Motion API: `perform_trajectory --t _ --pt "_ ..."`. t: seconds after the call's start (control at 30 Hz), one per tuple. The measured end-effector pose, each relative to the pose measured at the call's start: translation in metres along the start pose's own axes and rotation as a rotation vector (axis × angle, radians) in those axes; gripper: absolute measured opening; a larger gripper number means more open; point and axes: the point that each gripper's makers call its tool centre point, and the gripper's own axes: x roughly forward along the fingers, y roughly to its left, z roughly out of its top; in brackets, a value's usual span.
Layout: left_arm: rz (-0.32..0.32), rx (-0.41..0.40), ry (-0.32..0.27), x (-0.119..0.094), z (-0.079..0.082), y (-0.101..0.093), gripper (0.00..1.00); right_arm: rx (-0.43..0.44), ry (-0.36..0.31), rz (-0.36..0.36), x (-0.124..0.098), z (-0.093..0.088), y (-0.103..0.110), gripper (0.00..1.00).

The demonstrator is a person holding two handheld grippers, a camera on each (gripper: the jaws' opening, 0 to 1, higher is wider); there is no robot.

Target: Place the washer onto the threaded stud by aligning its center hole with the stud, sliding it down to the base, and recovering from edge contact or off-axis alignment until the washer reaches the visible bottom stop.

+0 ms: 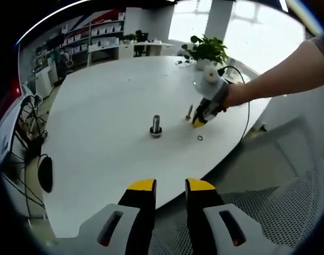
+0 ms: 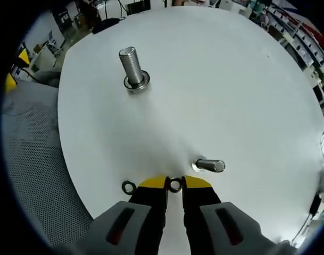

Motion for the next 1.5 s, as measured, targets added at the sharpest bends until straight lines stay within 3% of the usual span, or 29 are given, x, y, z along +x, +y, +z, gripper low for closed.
perform_trajectory --t 0.17,0.4,0.63,0.73,1.2,1.5 --pt "0.002 0.000 -0.001 0.000 0.000 0.000 0.20 0.002 0.006 0.015 -0.001 -0.008 0.001 0.13" --pt "0.006 0.000 -0.004 -0.001 0.001 0.001 0.20 -0.115 0.014 0.016 -0.005 -0.021 0.006 0.13" --pt "0.005 0.010 0.000 0.000 0.001 0.000 0.19 -0.100 0.045 0.054 -0.006 -0.025 0.002 0.16" --pt "0.005 0.007 0.000 0.000 0.001 0.001 0.19 -0.133 0.051 0.071 -0.006 -0.026 0.006 0.17" --pt "0.008 0.002 -0.009 -0.001 0.002 0.002 0.19 -0.181 0.116 0.073 -0.006 -0.028 0.006 0.18" --pt "0.010 0.004 -0.005 -0.001 0.001 0.002 0.19 -0.203 0.112 0.073 -0.007 -0.029 0.007 0.18"
